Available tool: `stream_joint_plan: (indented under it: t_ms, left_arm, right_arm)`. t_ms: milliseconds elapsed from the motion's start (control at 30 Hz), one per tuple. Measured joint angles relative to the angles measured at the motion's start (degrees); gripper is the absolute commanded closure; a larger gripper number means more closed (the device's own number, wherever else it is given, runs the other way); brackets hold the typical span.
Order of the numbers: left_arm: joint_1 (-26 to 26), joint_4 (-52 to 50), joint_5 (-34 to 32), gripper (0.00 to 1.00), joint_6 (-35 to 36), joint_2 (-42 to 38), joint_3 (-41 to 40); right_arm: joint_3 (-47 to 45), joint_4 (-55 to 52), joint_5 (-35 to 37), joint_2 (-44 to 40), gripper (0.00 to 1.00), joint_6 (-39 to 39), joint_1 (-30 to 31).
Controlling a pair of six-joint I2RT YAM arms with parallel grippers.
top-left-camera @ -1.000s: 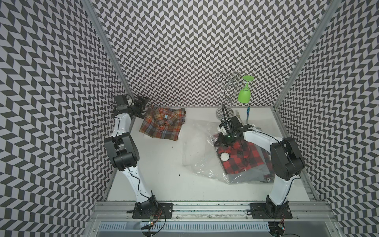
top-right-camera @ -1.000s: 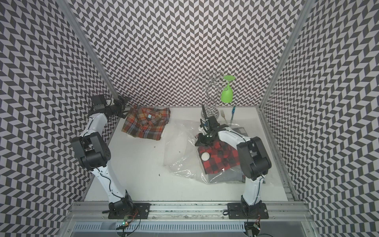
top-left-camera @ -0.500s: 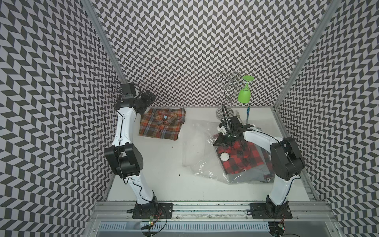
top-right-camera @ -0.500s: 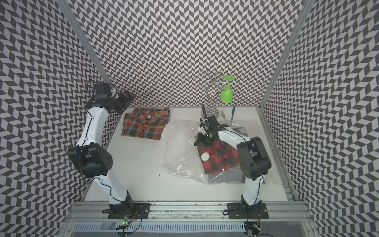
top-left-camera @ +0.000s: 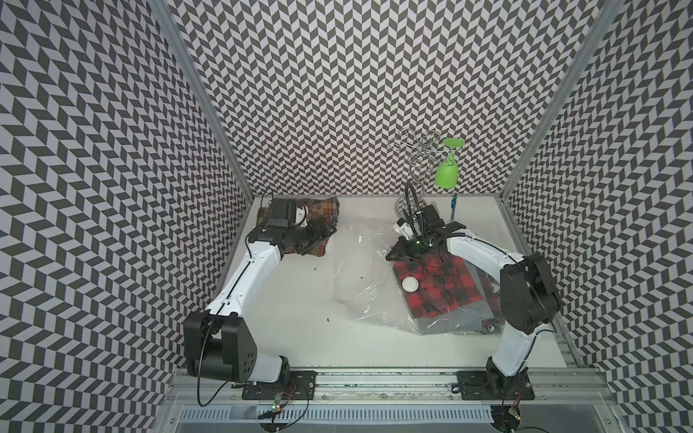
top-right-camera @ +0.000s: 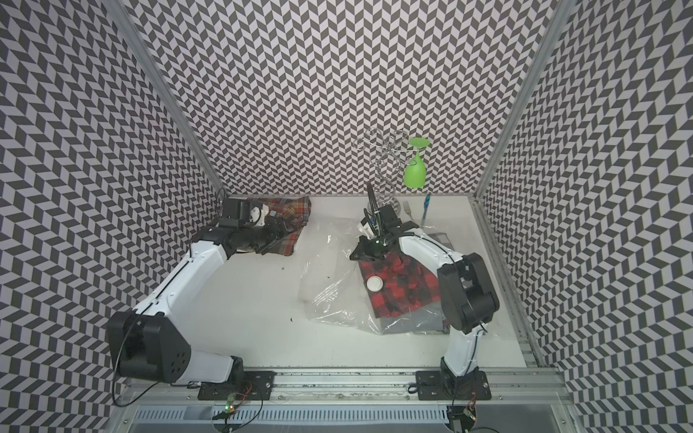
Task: Take the shirt out of the vacuum bag
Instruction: Take out the shirt from the vacuum bag.
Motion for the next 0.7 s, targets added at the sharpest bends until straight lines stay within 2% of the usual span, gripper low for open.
stream_joint_plan:
  t_ms: [133,267,467,700]
  left_arm:
    - [-5.14,11.32,7.85,0.31,-6.05,-2.58,-9.90]
    - [-9.92,21.07,12.85,0.35,-11.32,-0.94,-16.15]
    - [-12.90,34.56,17.09,0.38,-16.96,4.98,-19.50]
    - [-15.61,42.03,17.77,0.47,-20.13,12.33,-20.09]
  right_arm:
    - [1.22,-0.22,-0.42,-1.07,1.00,0.33,0.70]
    - [2.12,-0.63,-0.66,-2.16,1.00,0.92,1.62]
    - [2.80,-1.01,-0.90,-3.93,1.00,2.49,2.40]
    - [2.84,-1.03,-1.14,-5.53,1.00,4.35,2.49]
